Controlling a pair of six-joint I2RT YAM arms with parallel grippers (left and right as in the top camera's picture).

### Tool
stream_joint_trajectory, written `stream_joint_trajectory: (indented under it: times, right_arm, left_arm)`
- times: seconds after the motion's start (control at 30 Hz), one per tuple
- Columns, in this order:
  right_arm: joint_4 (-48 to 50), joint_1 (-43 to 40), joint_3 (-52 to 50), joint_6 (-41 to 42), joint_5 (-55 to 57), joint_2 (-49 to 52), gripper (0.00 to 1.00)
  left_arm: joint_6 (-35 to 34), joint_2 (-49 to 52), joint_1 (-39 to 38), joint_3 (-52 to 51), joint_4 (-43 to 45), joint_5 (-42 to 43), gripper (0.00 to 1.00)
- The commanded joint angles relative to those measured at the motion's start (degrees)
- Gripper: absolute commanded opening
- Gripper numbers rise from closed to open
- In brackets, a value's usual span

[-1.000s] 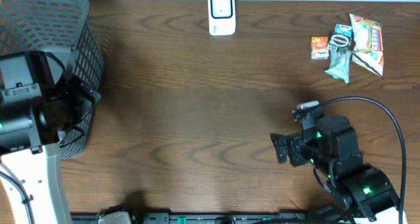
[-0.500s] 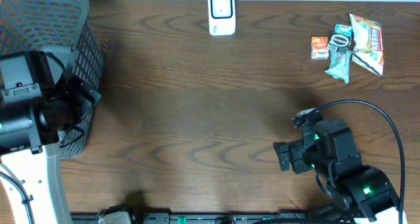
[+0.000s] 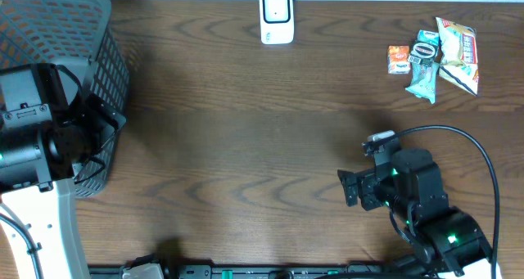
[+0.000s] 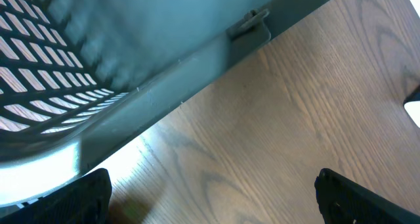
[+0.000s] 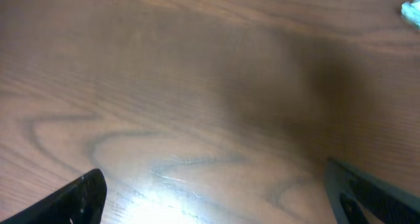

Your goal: Scan the item barcode

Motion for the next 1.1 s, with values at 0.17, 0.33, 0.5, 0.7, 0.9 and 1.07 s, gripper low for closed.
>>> stream_joint_trajectory:
  times: [0.17, 0.33, 0.5, 0.7, 0.9, 1.07]
  right_arm:
    - [13.6, -4.5, -13.6, -1.3, -3.0, -14.8, 0.99]
    - [20.1, -6.7, -21.2, -3.0, -3.2, -23.2, 0.99]
    - [27.2, -7.3, -27.1, -3.0, -3.2, -29.7, 0.99]
    - [32.5, -8.4, -33.1, -3.0, -3.2, -38.1, 0.99]
    - [35.3, -9.2, -36.6, -3.0, -3.2, -41.4, 0.99]
    - [38.7, -9.6, -37.7, -3.8, -3.2, -41.4, 0.99]
  left_arm:
    - [-0.2, -0.3, 0.3, 0.6, -0.2, -0.3, 0.98]
    - [-0.2, -0.3, 0.3, 0.6, -0.2, -0.3, 0.98]
    - [-0.2, -0.3, 0.3, 0.6, -0.2, -0.3, 0.98]
    - [-0.2, -0.3, 0.3, 0.6, -0.2, -0.3, 0.98]
    - [-0.2, -0.3, 0.3, 0.6, -0.2, -0.3, 0.98]
    - [-0.2, -0.3, 0.3, 0.6, -0.2, -0.3, 0.98]
